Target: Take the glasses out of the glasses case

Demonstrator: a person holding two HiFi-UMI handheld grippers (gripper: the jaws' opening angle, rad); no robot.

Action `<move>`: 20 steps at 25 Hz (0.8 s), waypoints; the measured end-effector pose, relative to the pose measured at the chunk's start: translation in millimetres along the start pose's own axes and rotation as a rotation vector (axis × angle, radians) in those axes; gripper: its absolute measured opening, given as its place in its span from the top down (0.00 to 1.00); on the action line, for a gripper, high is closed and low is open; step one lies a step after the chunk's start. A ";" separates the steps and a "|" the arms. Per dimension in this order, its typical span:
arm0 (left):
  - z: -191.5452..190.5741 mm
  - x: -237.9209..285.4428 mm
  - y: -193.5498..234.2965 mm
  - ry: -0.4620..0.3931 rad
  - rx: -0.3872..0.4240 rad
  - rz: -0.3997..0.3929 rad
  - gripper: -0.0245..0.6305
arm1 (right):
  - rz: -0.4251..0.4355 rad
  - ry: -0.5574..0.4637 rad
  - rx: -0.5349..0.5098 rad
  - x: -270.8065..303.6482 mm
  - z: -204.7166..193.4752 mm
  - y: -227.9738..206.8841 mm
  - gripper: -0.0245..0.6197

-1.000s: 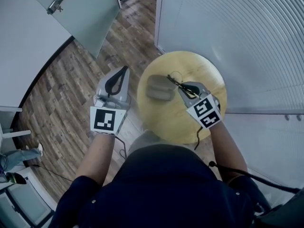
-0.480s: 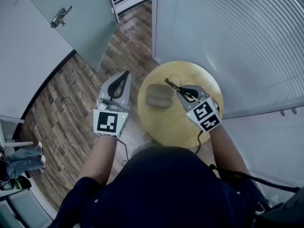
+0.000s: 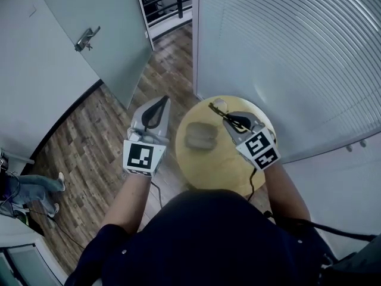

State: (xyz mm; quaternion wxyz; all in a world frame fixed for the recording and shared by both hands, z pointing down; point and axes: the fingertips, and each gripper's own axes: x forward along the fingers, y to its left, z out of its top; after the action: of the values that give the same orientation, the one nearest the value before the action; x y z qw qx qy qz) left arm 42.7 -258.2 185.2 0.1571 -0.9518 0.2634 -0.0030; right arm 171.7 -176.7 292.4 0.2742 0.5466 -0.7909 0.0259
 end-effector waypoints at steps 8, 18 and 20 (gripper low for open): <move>23.2 18.0 0.5 -0.030 -0.026 0.018 0.95 | -0.012 -0.042 0.002 -15.2 25.0 -25.4 0.89; 27.3 18.5 0.1 -0.043 -0.014 0.013 0.95 | -0.027 -0.078 -0.009 -21.2 40.2 -27.3 0.89; 26.2 18.6 -0.6 -0.043 -0.022 0.015 0.95 | -0.033 -0.083 -0.011 -21.1 39.9 -28.4 0.89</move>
State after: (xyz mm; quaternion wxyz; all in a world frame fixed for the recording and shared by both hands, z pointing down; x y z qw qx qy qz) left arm 61.4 -259.3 159.0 0.1525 -0.9513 0.2671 0.0216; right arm 185.8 -183.7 241.4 0.2446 0.5587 -0.7925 -0.0054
